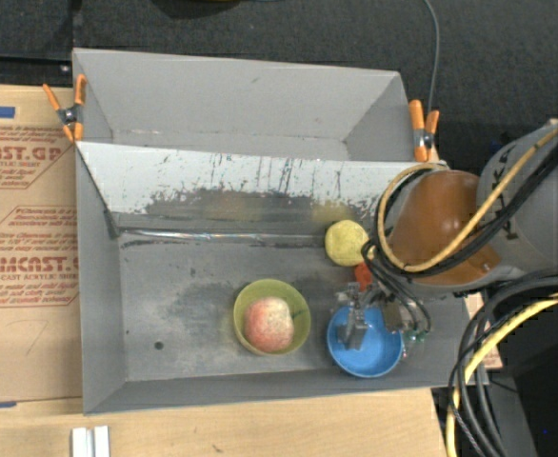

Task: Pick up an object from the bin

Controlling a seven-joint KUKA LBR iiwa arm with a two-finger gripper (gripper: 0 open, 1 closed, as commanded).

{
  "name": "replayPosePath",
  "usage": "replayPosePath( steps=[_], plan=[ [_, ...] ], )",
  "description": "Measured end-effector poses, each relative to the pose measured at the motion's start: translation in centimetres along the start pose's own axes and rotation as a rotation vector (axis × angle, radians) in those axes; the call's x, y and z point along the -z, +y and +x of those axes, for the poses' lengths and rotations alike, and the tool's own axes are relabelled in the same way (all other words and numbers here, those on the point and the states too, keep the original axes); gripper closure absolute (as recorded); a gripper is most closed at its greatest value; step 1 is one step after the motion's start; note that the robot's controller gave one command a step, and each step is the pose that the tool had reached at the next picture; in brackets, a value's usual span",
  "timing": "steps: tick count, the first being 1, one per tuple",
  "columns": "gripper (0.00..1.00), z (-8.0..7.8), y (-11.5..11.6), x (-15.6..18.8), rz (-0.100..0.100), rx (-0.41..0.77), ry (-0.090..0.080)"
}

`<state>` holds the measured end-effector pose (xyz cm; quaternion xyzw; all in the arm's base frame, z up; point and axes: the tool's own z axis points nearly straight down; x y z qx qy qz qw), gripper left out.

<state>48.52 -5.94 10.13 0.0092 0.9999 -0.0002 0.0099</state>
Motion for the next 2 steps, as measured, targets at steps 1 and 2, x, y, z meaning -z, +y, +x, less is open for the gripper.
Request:
replayPosePath(
  steps=[1,2],
  plan=[
    [1.00,-0.03,-0.02,1.39,0.001,0.000,0.000],
    [1.00,0.00,-0.01,1.98,0.000,0.000,0.002]
  ],
)
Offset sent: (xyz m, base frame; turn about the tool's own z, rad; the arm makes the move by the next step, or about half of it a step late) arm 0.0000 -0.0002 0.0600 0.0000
